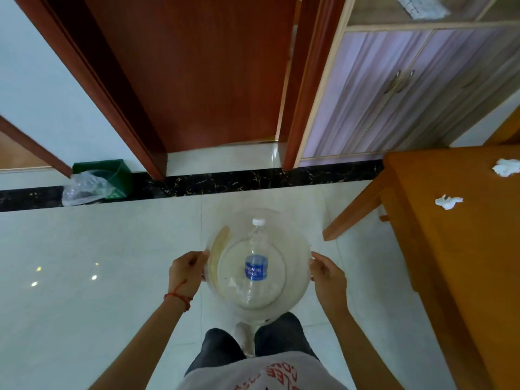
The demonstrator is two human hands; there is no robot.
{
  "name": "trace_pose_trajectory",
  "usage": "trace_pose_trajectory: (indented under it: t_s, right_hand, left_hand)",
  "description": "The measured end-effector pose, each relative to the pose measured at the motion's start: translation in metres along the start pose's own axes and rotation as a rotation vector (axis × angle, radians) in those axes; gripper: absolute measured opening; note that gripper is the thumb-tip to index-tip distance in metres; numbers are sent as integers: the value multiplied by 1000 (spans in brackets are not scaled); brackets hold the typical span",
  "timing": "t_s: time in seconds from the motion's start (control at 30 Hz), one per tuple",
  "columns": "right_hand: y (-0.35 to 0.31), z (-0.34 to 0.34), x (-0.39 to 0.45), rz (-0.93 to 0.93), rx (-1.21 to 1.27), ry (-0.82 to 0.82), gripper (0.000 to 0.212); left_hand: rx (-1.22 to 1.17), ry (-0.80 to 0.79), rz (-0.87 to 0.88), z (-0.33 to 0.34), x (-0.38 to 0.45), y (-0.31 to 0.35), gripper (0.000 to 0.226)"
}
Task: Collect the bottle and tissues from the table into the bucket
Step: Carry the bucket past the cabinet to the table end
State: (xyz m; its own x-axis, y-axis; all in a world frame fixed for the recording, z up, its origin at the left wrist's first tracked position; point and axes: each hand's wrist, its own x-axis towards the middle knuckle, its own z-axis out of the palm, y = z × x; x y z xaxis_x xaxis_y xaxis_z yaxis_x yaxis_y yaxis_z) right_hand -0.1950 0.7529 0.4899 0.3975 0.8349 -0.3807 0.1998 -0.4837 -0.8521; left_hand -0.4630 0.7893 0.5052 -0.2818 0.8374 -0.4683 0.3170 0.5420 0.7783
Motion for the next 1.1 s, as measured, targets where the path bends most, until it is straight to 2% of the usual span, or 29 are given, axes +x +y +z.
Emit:
trace_pose_trajectory:
  t_s: [0.33, 0.63, 0.77, 1.1]
  right_hand:
    - [-62, 17, 125, 5, -1, 51, 23]
    - [-107, 9, 208, 41, 38, 184, 23]
    - [-112, 8, 222, 154, 190, 296, 23]
    - [-110, 8, 212, 256, 204, 643, 23]
  left_hand:
    - [34, -56, 14, 38, 122, 85, 24]
    - [63, -146, 70, 78, 208, 167, 25]
    - [112, -251, 124, 99, 242, 197, 27]
    - [313, -614, 299, 165, 298, 262, 17]
